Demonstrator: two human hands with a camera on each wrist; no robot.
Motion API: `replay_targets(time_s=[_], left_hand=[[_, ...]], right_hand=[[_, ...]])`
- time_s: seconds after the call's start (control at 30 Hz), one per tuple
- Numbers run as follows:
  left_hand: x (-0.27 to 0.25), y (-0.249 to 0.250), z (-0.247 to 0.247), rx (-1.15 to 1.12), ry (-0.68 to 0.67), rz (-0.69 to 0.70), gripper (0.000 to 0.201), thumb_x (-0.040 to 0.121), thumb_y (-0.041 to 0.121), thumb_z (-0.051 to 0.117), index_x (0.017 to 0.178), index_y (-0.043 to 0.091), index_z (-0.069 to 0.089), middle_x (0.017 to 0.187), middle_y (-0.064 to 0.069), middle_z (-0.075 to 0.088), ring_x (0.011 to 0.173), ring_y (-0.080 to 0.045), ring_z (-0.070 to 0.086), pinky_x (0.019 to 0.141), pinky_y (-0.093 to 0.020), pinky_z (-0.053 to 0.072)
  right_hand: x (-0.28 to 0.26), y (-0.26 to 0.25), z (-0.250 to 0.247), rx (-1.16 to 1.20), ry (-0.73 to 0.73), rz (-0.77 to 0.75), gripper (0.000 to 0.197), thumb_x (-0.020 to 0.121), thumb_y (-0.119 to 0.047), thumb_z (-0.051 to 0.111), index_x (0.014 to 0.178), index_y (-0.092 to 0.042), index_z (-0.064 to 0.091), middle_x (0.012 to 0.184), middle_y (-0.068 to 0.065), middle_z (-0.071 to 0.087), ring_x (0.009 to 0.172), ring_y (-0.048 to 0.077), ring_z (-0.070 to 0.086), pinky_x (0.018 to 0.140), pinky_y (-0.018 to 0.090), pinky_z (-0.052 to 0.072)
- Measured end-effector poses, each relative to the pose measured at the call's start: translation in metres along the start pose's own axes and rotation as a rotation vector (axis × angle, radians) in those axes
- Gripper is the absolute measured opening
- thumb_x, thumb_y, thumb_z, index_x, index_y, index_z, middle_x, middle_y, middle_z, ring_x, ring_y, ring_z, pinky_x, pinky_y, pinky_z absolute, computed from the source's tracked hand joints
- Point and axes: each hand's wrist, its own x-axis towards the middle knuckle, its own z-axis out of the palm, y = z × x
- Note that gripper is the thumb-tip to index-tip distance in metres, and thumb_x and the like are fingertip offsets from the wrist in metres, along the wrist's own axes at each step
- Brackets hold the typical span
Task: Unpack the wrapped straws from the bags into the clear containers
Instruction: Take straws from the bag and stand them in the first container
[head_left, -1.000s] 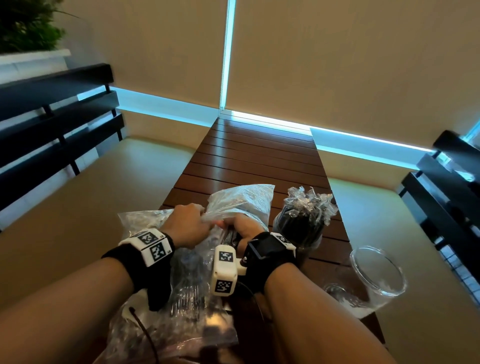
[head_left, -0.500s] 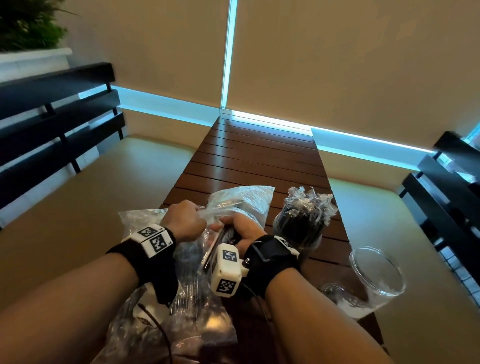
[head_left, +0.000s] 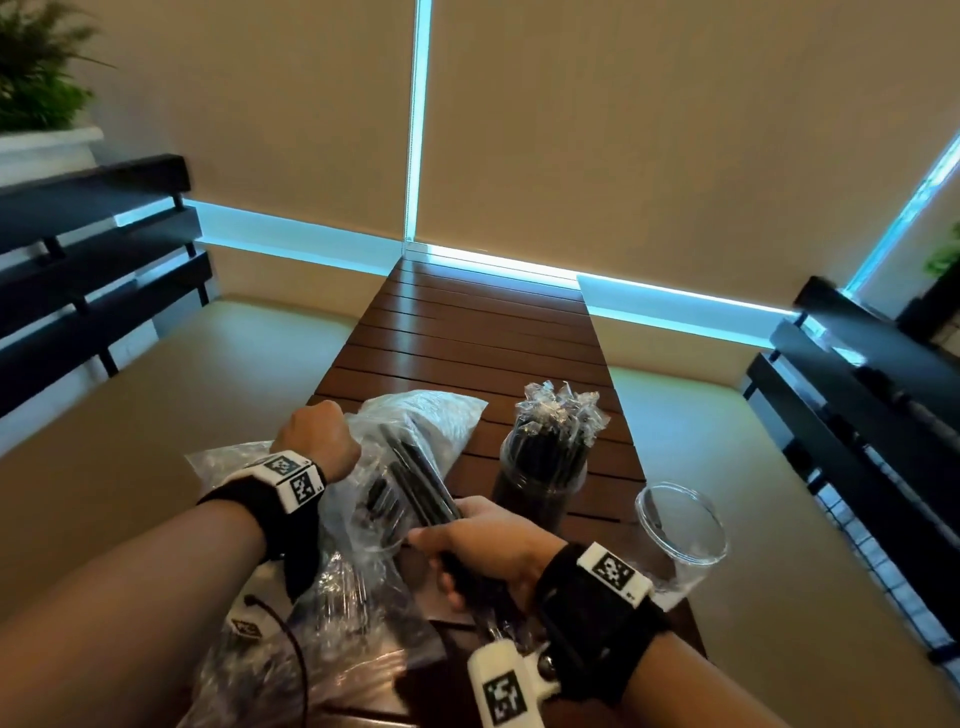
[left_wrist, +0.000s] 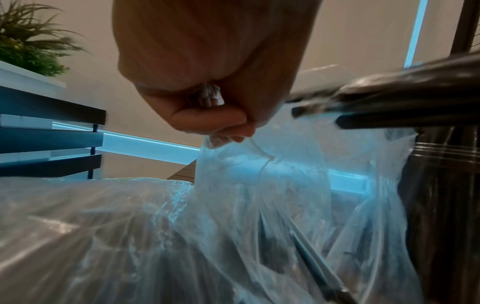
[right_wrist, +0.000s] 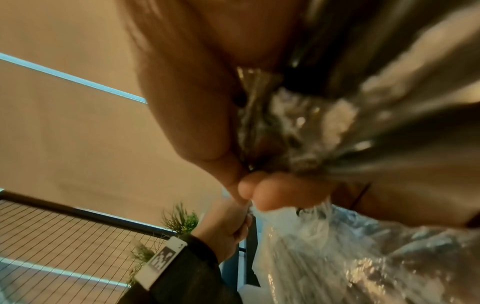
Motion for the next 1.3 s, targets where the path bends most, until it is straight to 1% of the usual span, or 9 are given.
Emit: replay_targets(time_s=[0.2,0.33,0.47,0.6,0.67,0.77,0.93,1.17,1.3], left_hand=[[-0.007,0.001,-0.008,0.045,-0.055,-0.012,0.012,0.079,0.016,0.062,0.072,0.007,0.056,0.089,-0.017,0.071,0.072,-0.032,0.064,0.060,-0.028,0.045],[-0.024,0.011,-0.023,0.022,-0.209,0.008,0.027,0.076,0.027,0.074,0.063,0.010,0.057,0.063,-0.005,0.067,0.049,-0.016,0.064,0.043,-0.021,0.042],[-0.032,0.024,-0.059,0.110,-0.358,0.192,0.060,0.063,0.050,0.078,0.109,0.016,0.058,0.109,-0.003,0.061,0.093,-0.017,0.059,0.075,-0.027,0.050],[-0.067,0.050,-0.117,-0.768,-0.431,0.490,0.085,0.061,0.046,0.079,0.137,0.024,0.048,0.140,0.005,0.055,0.126,-0.014,0.054,0.106,-0.043,0.045],[-0.087,0.075,-0.137,-1.188,-0.514,0.542,0.081,0.063,0.041,0.087,0.130,0.011,0.053,0.130,-0.008,0.064,0.118,-0.024,0.062,0.100,-0.046,0.051],[-0.106,0.113,-0.145,-1.427,-0.336,0.416,0.041,0.080,0.033,0.079,0.102,0.002,0.063,0.104,-0.019,0.068,0.101,-0.031,0.067,0.087,-0.049,0.055],[-0.109,0.141,-0.148,-1.537,-0.107,0.384,0.032,0.089,0.035,0.069,0.065,0.019,0.055,0.068,-0.001,0.060,0.074,-0.017,0.062,0.080,-0.039,0.053],[-0.102,0.150,-0.181,-1.710,0.026,0.572,0.028,0.082,0.024,0.077,0.067,0.022,0.054,0.059,0.003,0.045,0.063,-0.018,0.051,0.074,-0.038,0.045],[-0.111,0.163,-0.179,-1.595,0.113,0.681,0.028,0.082,0.023,0.079,0.066,0.020,0.056,0.060,0.002,0.053,0.062,-0.019,0.054,0.070,-0.036,0.046]], right_hand=[[-0.059,-0.012,-0.021,-0.215,-0.108,-0.269,0.015,0.099,-0.016,0.058,0.085,-0.020,0.055,0.063,-0.002,0.052,0.051,0.011,0.048,0.049,0.026,0.045],[-0.064,-0.032,-0.035,-0.325,0.227,-0.571,0.019,0.095,-0.029,0.064,0.091,-0.015,0.052,0.069,-0.001,0.050,0.053,0.007,0.048,0.057,0.027,0.047],[-0.049,-0.050,-0.044,-0.377,0.562,-0.737,0.023,0.091,-0.032,0.068,0.096,-0.014,0.054,0.076,0.005,0.056,0.062,0.005,0.048,0.060,0.018,0.043],[-0.033,-0.058,-0.044,-0.475,0.657,-0.788,0.022,0.089,-0.033,0.070,0.095,-0.021,0.052,0.072,-0.006,0.061,0.059,0.006,0.052,0.053,0.015,0.040],[-0.025,-0.062,-0.039,-0.510,0.675,-0.839,0.023,0.090,-0.032,0.068,0.106,-0.027,0.052,0.072,-0.007,0.062,0.059,0.008,0.056,0.055,0.020,0.043],[-0.022,-0.067,-0.029,-0.531,0.676,-0.925,0.045,0.093,-0.031,0.063,0.134,-0.032,0.045,0.088,0.000,0.071,0.074,0.021,0.067,0.066,0.037,0.054],[-0.039,-0.064,-0.037,-0.476,0.595,-1.000,0.037,0.086,-0.043,0.069,0.113,-0.022,0.054,0.096,-0.005,0.066,0.081,0.007,0.062,0.070,0.027,0.053],[-0.049,-0.049,-0.073,0.743,0.285,-0.588,0.067,0.096,-0.064,0.033,0.129,-0.011,0.058,0.131,0.013,0.059,0.123,0.028,0.057,0.103,0.041,0.046],[-0.056,-0.065,-0.073,0.898,0.149,-0.534,0.078,0.095,-0.068,0.032,0.138,-0.005,0.051,0.134,0.019,0.059,0.122,0.029,0.060,0.106,0.041,0.046]])
